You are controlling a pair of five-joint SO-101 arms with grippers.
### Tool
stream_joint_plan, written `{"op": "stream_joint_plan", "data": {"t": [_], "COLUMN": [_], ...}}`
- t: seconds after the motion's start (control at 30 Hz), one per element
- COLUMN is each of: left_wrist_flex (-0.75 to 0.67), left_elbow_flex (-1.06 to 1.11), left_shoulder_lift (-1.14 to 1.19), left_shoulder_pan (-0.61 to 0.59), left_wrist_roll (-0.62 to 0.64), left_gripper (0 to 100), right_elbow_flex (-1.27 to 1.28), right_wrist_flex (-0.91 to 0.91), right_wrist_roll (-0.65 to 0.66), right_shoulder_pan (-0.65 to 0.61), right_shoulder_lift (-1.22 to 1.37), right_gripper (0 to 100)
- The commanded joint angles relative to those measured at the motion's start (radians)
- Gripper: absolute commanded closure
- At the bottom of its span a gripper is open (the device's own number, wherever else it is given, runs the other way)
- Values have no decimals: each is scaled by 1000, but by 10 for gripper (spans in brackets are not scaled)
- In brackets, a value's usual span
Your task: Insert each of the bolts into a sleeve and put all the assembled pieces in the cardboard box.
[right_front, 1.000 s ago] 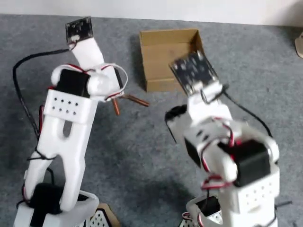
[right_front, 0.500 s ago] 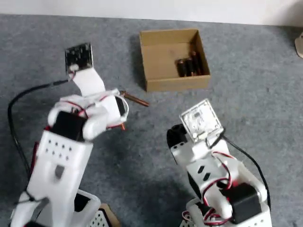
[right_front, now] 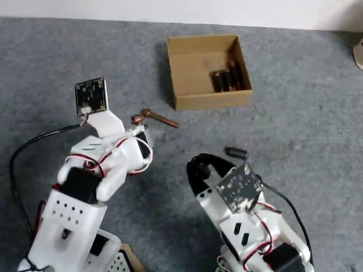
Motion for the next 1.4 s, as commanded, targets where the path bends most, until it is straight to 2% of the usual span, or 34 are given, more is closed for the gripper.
{"op": "stream_joint_plan", "data": {"t": [0.0, 0.33, 0.43, 0.57, 0.73, 0.9, 1.13, 1.37], "left_wrist_flex": [-28, -63, -94, -241, -351, -354, -354, -350], "left_elbow_flex": [10, 21, 81, 219, 325, 329, 321, 300], "left_shoulder_lift": [-54, -165, -197, -255, -334, -383, -390, -390], "left_shoulder_pan": [13, 19, 111, 202, 200, 150, 90, 99], "left_wrist_roll": [78, 104, 66, 14, 17, 104, 109, 112], "left_gripper": [996, 996, 996, 996, 996, 996, 996, 996], "right_elbow_flex": [25, 173, 219, 226, 228, 255, 444, 486], "right_wrist_flex": [-30, -104, -119, -116, -122, -205, -467, -473], "right_wrist_roll": [15, 9, 9, 9, 8, 8, 15, 15], "right_shoulder_pan": [-18, -18, -18, -18, -19, -18, -16, -15], "right_shoulder_lift": [-64, -54, -54, -54, -54, -54, -54, -54], "right_gripper": [993, 993, 993, 993, 993, 993, 993, 993]}}
